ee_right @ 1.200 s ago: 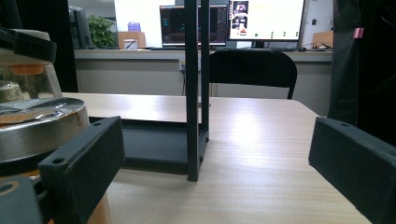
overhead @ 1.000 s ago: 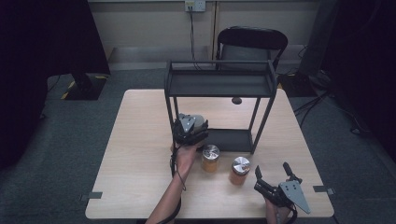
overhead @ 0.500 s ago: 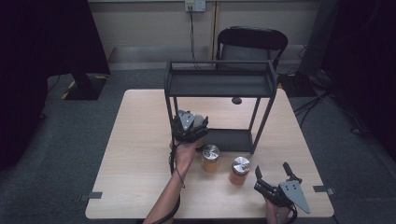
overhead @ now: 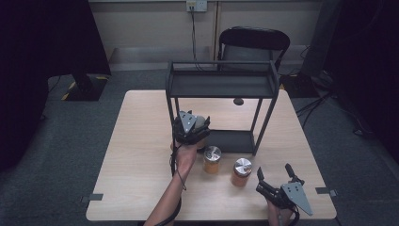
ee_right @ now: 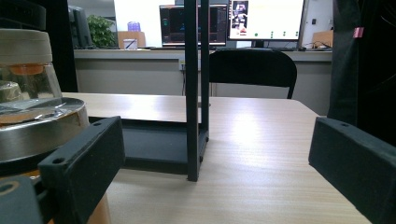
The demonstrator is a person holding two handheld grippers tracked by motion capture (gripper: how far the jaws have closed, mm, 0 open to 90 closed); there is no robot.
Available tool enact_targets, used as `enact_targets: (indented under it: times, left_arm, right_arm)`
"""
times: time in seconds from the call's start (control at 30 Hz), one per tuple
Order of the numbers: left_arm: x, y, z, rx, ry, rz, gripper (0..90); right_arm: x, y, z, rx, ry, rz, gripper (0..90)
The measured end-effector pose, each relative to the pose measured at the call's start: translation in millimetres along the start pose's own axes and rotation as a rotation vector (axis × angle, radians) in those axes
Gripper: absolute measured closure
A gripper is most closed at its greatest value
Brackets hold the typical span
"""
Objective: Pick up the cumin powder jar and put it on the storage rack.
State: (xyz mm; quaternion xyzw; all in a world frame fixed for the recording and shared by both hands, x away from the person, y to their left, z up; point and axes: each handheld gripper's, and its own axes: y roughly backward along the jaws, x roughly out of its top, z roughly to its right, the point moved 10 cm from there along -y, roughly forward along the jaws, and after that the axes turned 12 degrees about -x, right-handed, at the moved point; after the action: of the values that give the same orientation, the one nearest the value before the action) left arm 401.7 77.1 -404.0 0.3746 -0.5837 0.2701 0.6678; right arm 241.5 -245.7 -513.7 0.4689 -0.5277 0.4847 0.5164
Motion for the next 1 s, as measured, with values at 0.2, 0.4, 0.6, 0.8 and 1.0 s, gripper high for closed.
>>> enact_targets:
  times: [0.2, 0.4, 0.6, 0.8, 1.0]
  left_arm:
    - [2.5, 3.3, -0.3, -0.016, -0.011, 0.015, 28.9]
    - [5.2, 6.6, 1.2, -0.034, -0.009, 0.021, 26.7]
    - [4.4, 9.6, 3.4, -0.042, -0.010, 0.031, 24.4]
    - [3.6, 12.4, 6.0, -0.056, 0.001, 0.035, 20.8]
    - [4.7, 16.7, 7.5, -0.073, 0.004, 0.050, 17.6]
  right_arm:
    - [0.0, -0.1, 0.0, 0.000, 0.000, 0.000, 2.7]
    - [-0.1, 0.0, -0.1, -0.001, 0.000, 0.001, 2.7]
    - [-0.1, 0.0, -0.1, -0.002, 0.000, 0.001, 2.7]
    - [-0.1, 0.1, -0.2, -0.002, 0.000, 0.001, 2.7]
    - [-0.1, 0.1, -0.1, -0.002, 0.000, 0.001, 2.7]
